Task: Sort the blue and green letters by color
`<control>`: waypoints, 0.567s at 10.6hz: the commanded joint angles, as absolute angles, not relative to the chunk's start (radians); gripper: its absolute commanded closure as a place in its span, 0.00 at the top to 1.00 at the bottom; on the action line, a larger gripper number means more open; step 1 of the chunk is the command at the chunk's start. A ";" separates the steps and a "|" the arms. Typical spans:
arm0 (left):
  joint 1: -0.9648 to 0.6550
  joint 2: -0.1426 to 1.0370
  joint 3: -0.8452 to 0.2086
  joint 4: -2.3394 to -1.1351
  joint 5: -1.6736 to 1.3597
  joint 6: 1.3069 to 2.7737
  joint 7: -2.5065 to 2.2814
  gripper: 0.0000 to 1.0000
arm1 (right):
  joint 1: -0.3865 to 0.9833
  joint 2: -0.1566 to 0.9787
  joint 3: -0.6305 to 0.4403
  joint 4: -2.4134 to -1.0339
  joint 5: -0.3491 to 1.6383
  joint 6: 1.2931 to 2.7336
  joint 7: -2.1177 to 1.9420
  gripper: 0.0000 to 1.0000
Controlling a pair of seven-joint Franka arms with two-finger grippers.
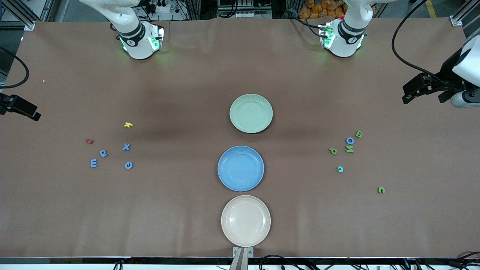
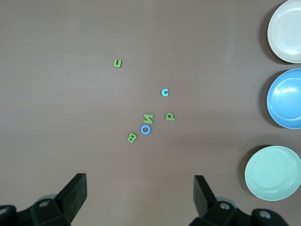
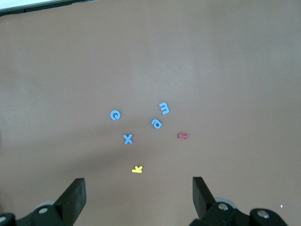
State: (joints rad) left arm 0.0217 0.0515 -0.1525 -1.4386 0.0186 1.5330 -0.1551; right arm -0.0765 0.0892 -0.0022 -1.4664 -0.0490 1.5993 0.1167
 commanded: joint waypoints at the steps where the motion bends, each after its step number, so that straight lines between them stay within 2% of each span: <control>1: 0.025 0.040 -0.150 -1.434 -0.011 1.514 -0.130 1.00 | -0.063 0.058 -0.023 -1.499 -0.031 1.614 0.123 1.00; 6: 0.028 0.040 -0.146 -1.447 -0.023 1.491 -0.127 1.00 | -0.063 0.060 -0.026 -1.494 -0.031 1.612 0.115 1.00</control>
